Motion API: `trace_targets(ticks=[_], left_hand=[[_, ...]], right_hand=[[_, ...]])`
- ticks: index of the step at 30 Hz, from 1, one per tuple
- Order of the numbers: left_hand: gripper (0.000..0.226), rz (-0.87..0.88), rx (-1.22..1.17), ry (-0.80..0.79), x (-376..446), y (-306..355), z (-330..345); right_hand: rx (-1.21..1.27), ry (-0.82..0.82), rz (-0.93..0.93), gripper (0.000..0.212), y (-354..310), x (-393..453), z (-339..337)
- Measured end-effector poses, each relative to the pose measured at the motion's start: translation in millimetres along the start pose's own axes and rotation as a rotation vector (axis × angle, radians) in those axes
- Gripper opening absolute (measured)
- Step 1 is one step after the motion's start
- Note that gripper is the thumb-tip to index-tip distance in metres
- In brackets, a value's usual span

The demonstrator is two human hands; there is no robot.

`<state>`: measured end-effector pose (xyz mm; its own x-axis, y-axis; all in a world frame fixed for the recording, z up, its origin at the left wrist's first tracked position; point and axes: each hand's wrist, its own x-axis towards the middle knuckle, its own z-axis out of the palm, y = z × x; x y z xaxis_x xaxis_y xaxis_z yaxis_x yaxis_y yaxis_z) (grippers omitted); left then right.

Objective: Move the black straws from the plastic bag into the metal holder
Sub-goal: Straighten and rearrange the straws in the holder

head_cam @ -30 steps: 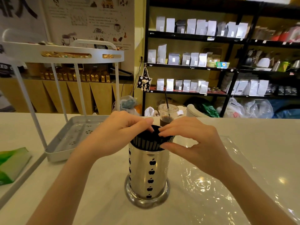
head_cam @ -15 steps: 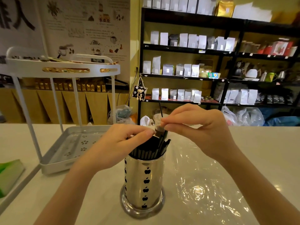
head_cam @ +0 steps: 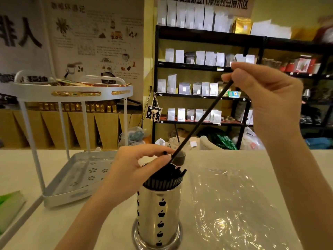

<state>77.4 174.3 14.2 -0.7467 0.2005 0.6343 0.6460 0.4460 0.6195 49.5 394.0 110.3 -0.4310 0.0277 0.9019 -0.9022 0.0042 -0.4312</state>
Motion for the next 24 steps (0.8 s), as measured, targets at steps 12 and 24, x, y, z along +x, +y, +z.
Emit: trace_targets(ticks=[12,24], left_hand=[[0.028,-0.073,0.067,-0.263,1.3,2.2,-1.1],[0.04,-0.138,-0.063,-0.017,2.3,-3.5,-5.1]], right_hand=[[0.121,0.199,0.075,0.015,11.0,7.3,-14.7],[0.351,0.354,0.521,0.011,52.4,-41.6,13.1]])
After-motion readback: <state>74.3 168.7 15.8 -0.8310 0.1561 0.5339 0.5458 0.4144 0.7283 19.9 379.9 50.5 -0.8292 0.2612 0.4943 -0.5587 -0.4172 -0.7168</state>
